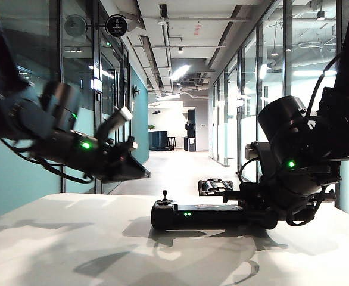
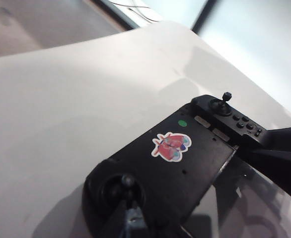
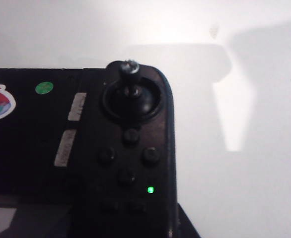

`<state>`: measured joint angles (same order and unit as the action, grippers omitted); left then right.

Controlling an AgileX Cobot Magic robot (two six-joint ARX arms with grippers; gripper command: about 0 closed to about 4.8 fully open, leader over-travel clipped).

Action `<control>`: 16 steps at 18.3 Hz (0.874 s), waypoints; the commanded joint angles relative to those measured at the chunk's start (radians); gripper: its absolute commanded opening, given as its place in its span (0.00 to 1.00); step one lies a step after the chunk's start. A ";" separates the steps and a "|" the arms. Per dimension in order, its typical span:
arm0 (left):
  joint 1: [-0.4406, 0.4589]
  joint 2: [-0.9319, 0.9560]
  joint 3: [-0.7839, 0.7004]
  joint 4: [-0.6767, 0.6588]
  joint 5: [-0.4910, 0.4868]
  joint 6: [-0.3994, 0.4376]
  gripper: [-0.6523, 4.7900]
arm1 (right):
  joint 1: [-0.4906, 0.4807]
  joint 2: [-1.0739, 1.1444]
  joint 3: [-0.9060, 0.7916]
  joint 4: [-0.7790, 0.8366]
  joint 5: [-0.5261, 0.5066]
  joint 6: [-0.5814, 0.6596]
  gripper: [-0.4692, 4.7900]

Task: Push the left joystick on the remote control sitting on the white table forward to make the robot dog walk in a straight line until it approaches the door.

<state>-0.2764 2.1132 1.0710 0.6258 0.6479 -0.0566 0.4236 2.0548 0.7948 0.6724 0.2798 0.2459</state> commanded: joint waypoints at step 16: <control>-0.064 0.167 0.256 -0.231 -0.019 0.113 0.11 | 0.001 -0.008 0.006 0.050 0.014 0.016 0.40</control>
<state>-0.3416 2.2787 1.3224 0.3805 0.6476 0.0525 0.4240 2.0548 0.7948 0.6739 0.2920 0.2489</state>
